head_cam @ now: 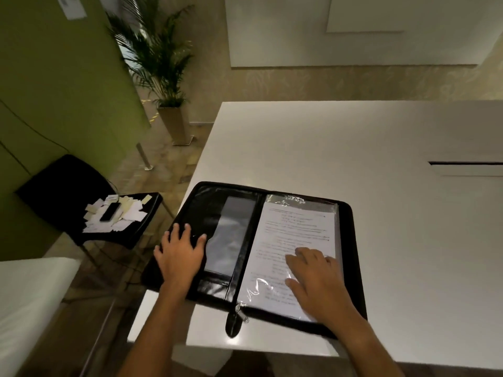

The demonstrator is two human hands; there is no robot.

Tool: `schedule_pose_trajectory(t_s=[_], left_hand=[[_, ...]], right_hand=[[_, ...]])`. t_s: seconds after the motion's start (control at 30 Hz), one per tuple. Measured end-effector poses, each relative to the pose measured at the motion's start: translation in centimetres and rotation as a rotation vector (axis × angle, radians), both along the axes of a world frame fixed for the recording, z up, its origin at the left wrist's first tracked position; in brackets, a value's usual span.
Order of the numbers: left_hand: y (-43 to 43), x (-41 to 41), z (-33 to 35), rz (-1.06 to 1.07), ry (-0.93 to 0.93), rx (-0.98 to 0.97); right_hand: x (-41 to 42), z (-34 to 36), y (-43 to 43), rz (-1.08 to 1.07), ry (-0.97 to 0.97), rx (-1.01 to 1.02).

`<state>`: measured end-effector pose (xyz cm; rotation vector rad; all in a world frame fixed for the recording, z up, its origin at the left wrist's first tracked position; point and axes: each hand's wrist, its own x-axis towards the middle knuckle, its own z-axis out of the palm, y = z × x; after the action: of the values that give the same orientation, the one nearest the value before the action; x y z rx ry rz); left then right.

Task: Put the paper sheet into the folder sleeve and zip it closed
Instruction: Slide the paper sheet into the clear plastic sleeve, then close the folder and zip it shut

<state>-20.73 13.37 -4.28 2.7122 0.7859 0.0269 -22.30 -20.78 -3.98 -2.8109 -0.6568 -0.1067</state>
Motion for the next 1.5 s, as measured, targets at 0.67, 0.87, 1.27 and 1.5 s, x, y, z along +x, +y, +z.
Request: schedule_pose_trajectory(t_s=[0.67, 0.87, 1.27, 1.5], left_hand=[[10.4, 0.4, 8.0, 0.038, -0.312, -0.537], [8.9, 0.8, 12.5, -0.209, -0.467, -0.823], [-4.3, -2.0, 12.2, -0.852, -0.536, -1.087], [-7.6, -3.2, 6.8, -1.086, -0.480, -0.832]], right_hand=[[-7.5, 4.7, 8.3, -0.154, 0.012, 0.705], [-6.5, 7.5, 13.3, -0.309, 0.022, 1.014], [-9.4, 16.1, 13.9, -0.331, -0.041, 1.304], [-10.5, 13.8, 8.3, -0.593, -0.149, 1.293]])
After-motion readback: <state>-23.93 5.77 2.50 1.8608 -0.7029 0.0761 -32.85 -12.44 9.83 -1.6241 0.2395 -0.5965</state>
